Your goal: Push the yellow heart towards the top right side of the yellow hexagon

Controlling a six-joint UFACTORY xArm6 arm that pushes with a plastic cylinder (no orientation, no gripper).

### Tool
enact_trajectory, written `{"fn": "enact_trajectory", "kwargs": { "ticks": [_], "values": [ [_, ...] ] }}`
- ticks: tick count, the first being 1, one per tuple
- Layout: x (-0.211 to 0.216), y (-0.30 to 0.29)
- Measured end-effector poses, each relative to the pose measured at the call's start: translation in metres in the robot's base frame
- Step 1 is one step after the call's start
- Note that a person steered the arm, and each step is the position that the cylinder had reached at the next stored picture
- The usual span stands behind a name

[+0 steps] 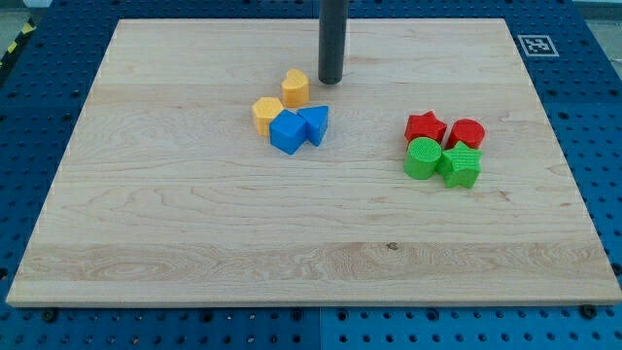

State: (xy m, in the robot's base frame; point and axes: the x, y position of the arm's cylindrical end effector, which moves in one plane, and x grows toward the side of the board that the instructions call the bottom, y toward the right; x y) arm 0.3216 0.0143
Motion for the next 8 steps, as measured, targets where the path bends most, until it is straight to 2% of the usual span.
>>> {"fn": "enact_trajectory", "kwargs": {
  "ticks": [3,6,7,8],
  "values": [
    [-0.007,-0.039],
    [-0.005,-0.039],
    [0.016,-0.037],
    [0.017,-0.037]
  ]
}}
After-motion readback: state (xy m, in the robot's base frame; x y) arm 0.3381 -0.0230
